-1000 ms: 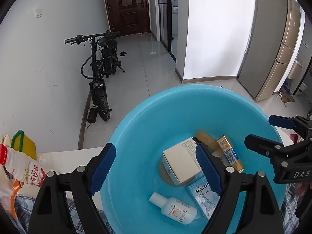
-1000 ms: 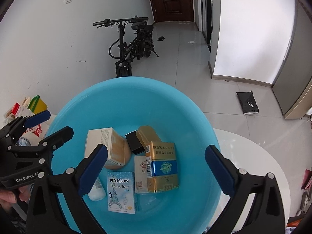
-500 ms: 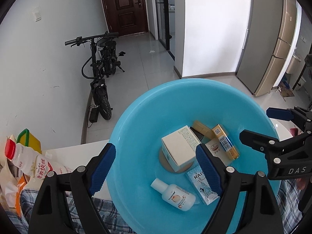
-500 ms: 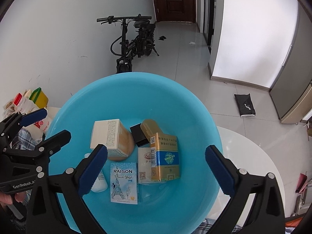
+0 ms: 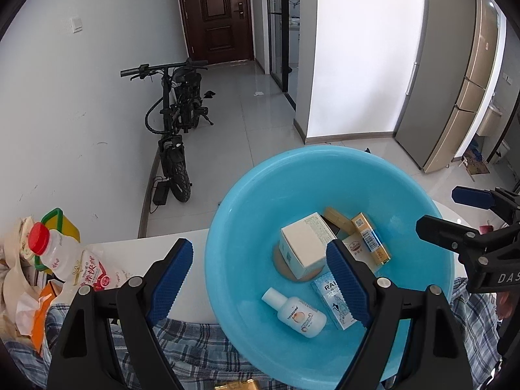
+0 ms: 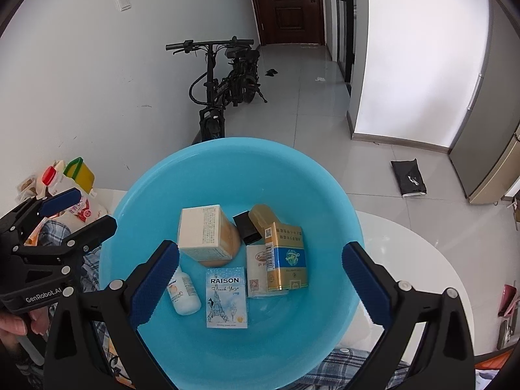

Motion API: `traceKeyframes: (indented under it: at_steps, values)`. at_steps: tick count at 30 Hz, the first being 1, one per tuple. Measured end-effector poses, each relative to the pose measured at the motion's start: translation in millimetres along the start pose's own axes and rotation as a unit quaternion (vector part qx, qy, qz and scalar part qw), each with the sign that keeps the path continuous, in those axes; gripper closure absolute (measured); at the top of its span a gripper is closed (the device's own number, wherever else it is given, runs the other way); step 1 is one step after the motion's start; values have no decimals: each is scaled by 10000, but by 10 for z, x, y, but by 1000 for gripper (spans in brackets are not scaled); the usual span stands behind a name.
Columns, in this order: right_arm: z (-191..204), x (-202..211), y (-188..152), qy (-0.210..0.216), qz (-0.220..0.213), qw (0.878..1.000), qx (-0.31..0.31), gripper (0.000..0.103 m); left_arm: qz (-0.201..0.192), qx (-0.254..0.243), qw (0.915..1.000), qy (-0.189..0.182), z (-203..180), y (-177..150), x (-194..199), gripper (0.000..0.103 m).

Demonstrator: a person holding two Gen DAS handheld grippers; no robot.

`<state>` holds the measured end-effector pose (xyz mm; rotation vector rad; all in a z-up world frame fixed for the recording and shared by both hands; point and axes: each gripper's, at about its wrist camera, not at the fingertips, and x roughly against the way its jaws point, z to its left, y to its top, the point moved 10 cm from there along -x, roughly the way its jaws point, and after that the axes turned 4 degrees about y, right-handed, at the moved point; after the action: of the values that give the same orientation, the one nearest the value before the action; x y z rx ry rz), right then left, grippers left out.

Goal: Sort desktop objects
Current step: 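Withdraw both open tools from the basin back over the shirt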

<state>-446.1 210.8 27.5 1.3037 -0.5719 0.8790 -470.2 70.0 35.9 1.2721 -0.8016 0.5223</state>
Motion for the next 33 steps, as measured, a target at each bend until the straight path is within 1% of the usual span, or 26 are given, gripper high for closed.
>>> traceKeyframes:
  at_steps: [2, 4, 8, 12, 14, 17, 19, 21, 25, 30, 33]
  values:
    - [72, 100, 0, 42, -74, 9999, 90, 3, -57, -16, 10000, -57, 35, 6, 116, 17]
    - [134, 182, -2, 37, -128, 9997, 197, 3, -42, -63, 10000, -28, 70, -22, 217, 17]
    - [231, 316, -45, 38, -181, 9991, 385, 3, 71, -131, 9997, 192, 171, -139, 365, 17]
    - [305, 445, -158, 101, -186, 9984, 534, 3, 116, -42, 9993, 365, 283, -298, 567, 17]
    - [349, 506, -229, 118, -177, 9976, 654, 3, 79, -75, 9993, 348, 292, -368, 679, 17]
    - [416, 599, -331, 69, -145, 9963, 839, 3, -26, -259, 9986, 459, 294, -456, 866, 17]
    - [475, 675, -382, 72, -178, 9951, 974, 3, -132, -394, 9982, 429, 262, -481, 986, 17]
    - [535, 759, -431, 107, -233, 9937, 1092, 3, -227, -412, 9982, 380, 240, -509, 1107, 17]
    - [639, 897, -529, 277, -286, 9925, 1153, 3, -266, -449, 9985, 145, 166, -597, 1299, 17]
    - [756, 1078, -682, 385, -344, 9897, 1334, 3, -309, -659, 9973, 50, 62, -794, 1478, 17]
    - [818, 1184, -787, 457, -366, 9875, 1460, 3, -348, -664, 9972, -57, 35, -933, 1571, 17]
